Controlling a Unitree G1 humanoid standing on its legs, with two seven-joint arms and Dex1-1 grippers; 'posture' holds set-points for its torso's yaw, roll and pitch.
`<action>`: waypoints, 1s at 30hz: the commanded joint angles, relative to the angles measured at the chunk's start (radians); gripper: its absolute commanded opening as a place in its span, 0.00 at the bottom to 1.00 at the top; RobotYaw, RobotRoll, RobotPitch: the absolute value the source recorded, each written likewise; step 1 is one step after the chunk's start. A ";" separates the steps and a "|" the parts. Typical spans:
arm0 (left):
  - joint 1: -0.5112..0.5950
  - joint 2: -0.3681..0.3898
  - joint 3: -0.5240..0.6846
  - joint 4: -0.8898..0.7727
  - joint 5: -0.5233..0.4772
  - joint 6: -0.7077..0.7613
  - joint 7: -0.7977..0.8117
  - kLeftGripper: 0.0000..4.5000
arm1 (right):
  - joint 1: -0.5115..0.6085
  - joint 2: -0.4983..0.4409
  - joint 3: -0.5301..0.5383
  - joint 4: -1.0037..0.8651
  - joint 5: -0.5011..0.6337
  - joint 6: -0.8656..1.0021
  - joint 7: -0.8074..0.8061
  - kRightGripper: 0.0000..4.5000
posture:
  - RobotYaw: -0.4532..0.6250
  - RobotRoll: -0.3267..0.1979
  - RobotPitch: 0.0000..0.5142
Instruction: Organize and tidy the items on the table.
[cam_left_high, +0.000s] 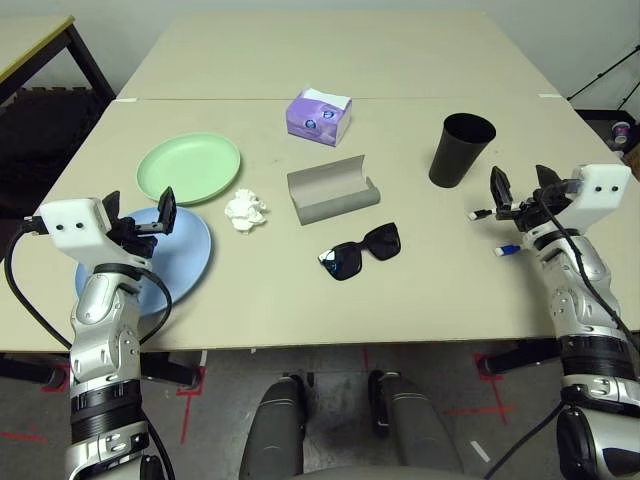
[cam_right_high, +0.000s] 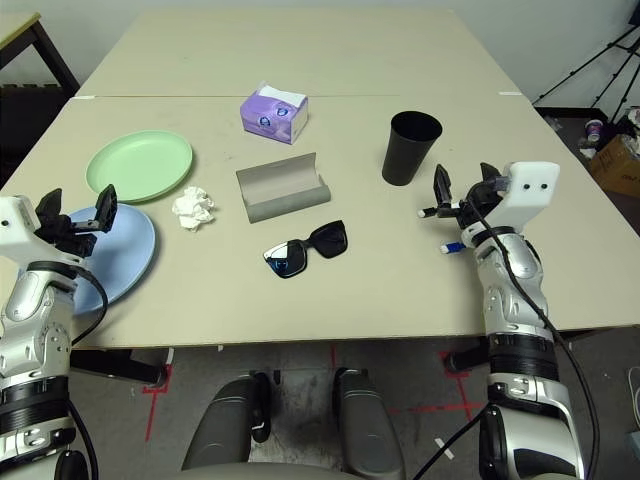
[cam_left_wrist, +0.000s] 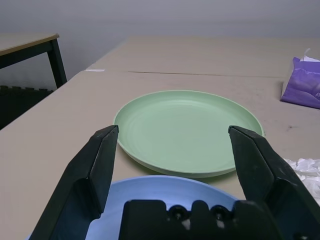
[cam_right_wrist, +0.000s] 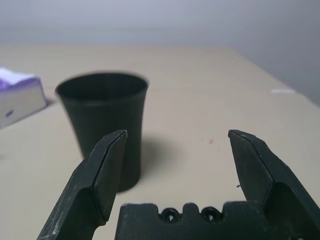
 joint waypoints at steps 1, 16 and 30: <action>0.008 0.005 0.007 0.019 -0.007 -0.010 -0.007 1.00 | 0.007 -0.005 -0.009 0.017 0.004 -0.007 0.010 0.99 | 0.37 0.62 0.20; 0.016 0.015 -0.001 0.015 -0.015 0.016 -0.046 1.00 | 0.046 0.004 0.015 -0.022 0.015 0.028 0.090 0.99 | 0.37 0.62 0.21; -0.021 0.035 -0.009 0.042 -0.014 0.022 -0.074 1.00 | 0.053 -0.075 0.112 -0.080 0.071 0.072 0.416 0.99 | 0.37 0.62 0.20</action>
